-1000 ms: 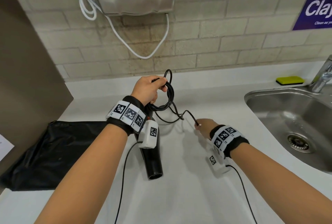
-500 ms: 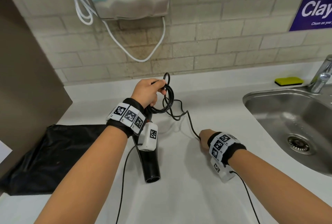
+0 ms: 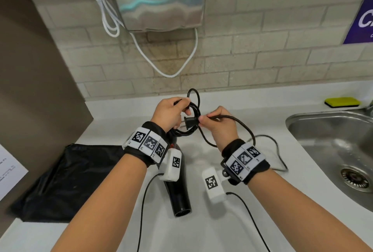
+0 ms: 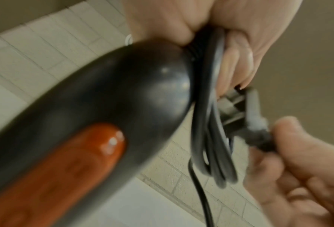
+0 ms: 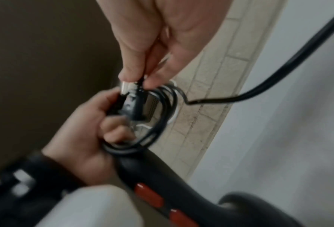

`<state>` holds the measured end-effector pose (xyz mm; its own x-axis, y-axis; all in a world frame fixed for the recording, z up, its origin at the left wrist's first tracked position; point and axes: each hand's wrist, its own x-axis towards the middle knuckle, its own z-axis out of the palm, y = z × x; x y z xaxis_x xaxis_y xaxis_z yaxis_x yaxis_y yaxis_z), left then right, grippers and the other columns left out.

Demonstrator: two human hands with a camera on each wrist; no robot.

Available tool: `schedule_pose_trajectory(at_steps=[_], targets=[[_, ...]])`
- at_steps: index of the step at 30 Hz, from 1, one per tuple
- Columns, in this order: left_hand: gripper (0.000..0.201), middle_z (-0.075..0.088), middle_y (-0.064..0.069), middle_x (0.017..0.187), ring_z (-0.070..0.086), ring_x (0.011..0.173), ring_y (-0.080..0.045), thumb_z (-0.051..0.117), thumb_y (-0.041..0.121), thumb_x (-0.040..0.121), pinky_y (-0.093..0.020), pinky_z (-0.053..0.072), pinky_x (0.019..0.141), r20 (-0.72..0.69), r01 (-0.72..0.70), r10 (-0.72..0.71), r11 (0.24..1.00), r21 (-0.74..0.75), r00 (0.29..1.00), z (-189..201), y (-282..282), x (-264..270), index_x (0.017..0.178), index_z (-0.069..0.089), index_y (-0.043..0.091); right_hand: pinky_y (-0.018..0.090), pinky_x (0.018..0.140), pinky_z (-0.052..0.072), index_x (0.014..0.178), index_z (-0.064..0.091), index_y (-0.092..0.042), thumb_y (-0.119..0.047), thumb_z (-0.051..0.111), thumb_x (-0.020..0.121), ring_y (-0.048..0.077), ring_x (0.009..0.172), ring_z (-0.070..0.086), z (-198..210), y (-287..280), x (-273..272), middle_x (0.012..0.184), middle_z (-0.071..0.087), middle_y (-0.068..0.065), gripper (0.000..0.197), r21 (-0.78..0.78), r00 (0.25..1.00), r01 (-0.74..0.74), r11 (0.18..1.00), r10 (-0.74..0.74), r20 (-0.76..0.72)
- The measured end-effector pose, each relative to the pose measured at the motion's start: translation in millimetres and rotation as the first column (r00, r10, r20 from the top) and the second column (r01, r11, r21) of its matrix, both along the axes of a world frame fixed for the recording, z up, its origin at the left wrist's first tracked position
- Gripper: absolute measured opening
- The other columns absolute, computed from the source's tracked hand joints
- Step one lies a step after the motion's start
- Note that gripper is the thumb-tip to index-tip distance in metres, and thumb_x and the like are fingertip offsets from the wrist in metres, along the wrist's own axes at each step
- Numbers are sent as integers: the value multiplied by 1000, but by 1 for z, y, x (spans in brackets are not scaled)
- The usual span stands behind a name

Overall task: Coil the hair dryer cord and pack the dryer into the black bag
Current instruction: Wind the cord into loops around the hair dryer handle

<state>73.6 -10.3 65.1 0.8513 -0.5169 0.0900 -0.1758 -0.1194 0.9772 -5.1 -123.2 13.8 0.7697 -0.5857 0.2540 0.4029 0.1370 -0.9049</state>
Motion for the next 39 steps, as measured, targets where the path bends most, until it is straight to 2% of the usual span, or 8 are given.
schedule_pose_trajectory(at_steps=[8,12,16,23,26,31,36,39], targets=[[18,62,1,64,29,29,-9,51,19,94,-17,25,33,19,24,-23,999,-34,1000,0,-3,-4,80,62,17,12,49,36,71,30,-23,2,67,70,11,58,33,-6,20,26,75,37,-1,44,-482,949,156,862,-266,-171],[18,62,1,61,28,29,-8,53,14,93,-16,23,33,2,33,-33,997,-76,999,-1,-9,-7,79,64,13,10,45,37,93,32,-17,12,47,75,11,61,40,-4,19,34,85,44,5,37,-445,942,124,887,-245,-227],[15,63,4,53,29,27,-5,52,8,93,-14,22,32,-43,18,-24,992,-128,999,-3,-10,-8,85,64,8,7,45,38,116,40,-18,14,41,79,5,63,50,-1,13,33,78,53,-11,49,-452,955,-1,892,-133,-264],[17,63,5,51,34,27,-2,50,2,92,-12,27,32,-28,6,-11,981,-192,1000,-1,-6,-12,103,63,-1,10,53,44,113,44,-15,0,42,90,7,66,56,-7,14,31,75,61,-1,27,-504,963,35,863,-163,-213],[16,65,3,57,27,27,-5,51,6,93,-15,22,32,-18,0,-3,984,-177,1000,-3,0,-8,101,64,7,35,61,52,103,44,-12,-17,50,91,23,65,59,-6,17,27,73,61,8,14,-611,945,22,791,-217,-246],[15,65,2,60,26,27,-6,51,9,94,-16,22,32,-31,-56,51,974,-218,998,-1,11,-5,91,64,15,26,57,40,96,44,-15,-38,47,91,14,65,51,-13,16,19,69,51,-7,24,-720,934,-115,685,-173,-313],[15,62,4,55,25,26,-7,50,10,94,-16,21,32,-62,-159,147,953,-258,987,-1,21,1,86,63,10,35,91,42,90,44,-22,-42,32,95,23,98,55,-71,-2,17,96,55,6,24,-704,755,-499,506,-144,-639],[16,60,1,59,25,27,-7,52,11,93,-16,20,33,-54,-160,152,955,-251,987,0,26,0,81,64,10,30,104,35,107,52,-21,-25,31,99,24,111,49,-86,-13,15,111,54,11,23,-632,601,-560,536,-263,-755]])
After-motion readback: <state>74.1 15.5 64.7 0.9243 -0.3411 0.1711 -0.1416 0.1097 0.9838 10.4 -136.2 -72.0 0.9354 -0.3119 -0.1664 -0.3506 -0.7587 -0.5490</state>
